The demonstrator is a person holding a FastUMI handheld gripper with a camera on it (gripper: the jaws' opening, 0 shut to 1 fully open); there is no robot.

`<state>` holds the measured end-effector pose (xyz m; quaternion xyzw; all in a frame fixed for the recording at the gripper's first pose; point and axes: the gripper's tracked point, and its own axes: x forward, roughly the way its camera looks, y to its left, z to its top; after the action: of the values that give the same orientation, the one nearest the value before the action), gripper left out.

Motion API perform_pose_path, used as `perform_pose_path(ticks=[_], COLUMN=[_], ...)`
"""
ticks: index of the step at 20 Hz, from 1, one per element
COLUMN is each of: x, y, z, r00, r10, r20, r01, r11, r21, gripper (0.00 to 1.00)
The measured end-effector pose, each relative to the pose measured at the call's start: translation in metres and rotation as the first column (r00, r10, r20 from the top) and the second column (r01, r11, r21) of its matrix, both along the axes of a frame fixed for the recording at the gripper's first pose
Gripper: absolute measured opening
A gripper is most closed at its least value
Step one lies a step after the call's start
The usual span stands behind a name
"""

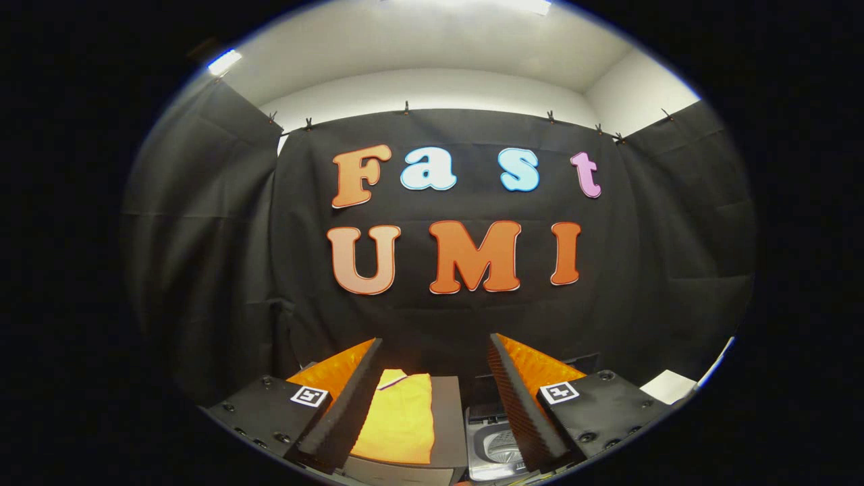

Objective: Put the clothes into the washing machine and then close the washing machine lid.

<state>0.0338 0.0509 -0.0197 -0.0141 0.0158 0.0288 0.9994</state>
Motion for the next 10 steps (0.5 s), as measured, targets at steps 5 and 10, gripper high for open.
perform_pose_path(ticks=[5, 10], x=[0.033, 0.072], y=[0.051, 0.098], z=[-0.023, -0.054], r00=[0.997, 0.988], r10=[0.060, 0.095], r20=[-0.048, -0.118], r01=[-0.059, -0.094], r11=[0.998, 0.995], r21=[0.013, 0.017], gripper=[0.98, 0.98])
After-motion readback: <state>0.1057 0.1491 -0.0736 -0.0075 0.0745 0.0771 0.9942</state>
